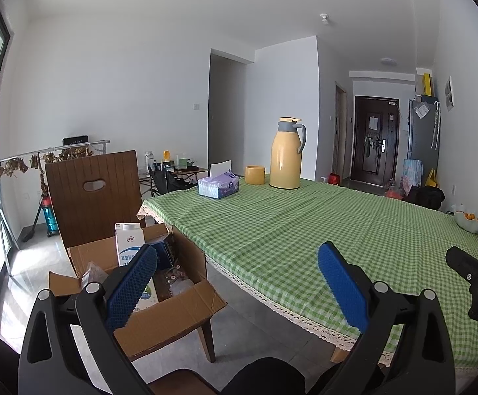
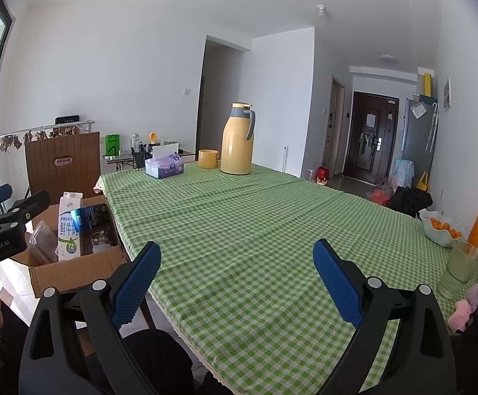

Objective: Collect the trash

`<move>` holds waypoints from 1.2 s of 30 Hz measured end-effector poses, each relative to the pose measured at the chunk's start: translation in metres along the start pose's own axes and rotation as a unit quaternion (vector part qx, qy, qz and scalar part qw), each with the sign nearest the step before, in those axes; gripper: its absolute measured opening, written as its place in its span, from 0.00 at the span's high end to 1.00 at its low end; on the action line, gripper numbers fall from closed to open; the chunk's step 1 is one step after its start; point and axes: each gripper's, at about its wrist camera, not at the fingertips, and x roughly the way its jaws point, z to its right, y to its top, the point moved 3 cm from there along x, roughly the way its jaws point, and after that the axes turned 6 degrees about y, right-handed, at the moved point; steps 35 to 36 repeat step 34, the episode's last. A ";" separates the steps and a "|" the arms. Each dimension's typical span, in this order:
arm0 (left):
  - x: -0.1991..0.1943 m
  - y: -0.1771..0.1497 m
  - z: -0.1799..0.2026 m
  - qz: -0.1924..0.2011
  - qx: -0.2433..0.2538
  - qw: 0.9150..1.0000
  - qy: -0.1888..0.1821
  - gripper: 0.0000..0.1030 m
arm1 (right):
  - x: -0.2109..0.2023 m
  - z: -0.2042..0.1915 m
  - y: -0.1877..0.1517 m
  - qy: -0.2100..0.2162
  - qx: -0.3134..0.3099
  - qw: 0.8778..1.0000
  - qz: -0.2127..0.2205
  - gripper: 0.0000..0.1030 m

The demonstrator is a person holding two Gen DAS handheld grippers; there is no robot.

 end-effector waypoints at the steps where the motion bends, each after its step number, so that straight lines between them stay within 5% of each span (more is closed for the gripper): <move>1: 0.000 0.001 0.000 0.000 0.000 1.000 -0.001 0.07 | 0.000 0.000 0.000 0.001 0.000 1.000 0.000 0.13; 22: -0.012 0.000 0.008 0.025 0.014 0.999 0.015 0.07 | 0.002 0.005 -0.006 -0.008 0.005 1.000 -0.004 0.13; 36: 0.035 0.006 0.020 0.004 -0.011 1.000 -0.028 0.07 | 0.033 0.042 -0.012 -0.036 0.034 0.999 -0.022 0.13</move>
